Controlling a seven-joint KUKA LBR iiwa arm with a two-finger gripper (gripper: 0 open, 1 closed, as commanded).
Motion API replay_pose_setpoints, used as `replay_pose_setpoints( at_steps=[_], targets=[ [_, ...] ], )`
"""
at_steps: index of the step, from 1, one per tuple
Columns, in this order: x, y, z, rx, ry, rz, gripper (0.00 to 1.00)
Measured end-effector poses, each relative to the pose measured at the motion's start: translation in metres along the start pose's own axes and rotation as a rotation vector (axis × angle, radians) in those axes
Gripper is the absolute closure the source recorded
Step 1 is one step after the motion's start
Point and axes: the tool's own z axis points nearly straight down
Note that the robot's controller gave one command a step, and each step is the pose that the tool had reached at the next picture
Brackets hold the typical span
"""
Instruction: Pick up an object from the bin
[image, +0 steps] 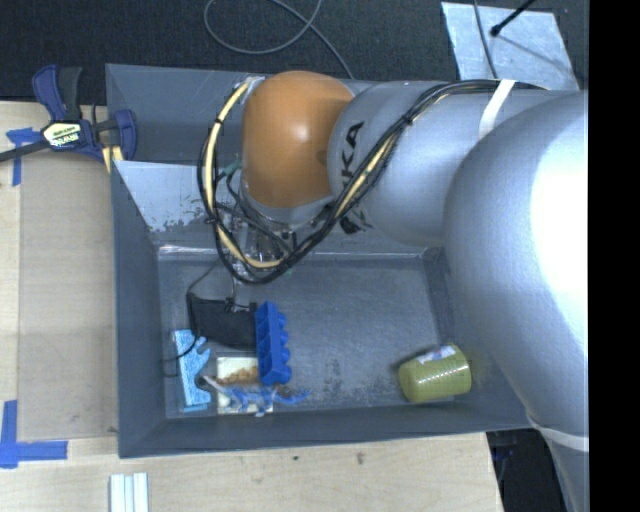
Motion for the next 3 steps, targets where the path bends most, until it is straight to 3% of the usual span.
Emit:
replay_pose_setpoints(
  at_steps=[1, 2, 3],
  targets=[
    [-0.001, -0.001, -0.005, -0.001, -0.007, 0.003, 0.0],
    [0.019, 0.0, 0.031, -0.003, -0.013, 0.109, 0.0],
    [0.038, -0.002, 0.043, 0.001, 0.0, 0.133, 0.0]
  ],
)
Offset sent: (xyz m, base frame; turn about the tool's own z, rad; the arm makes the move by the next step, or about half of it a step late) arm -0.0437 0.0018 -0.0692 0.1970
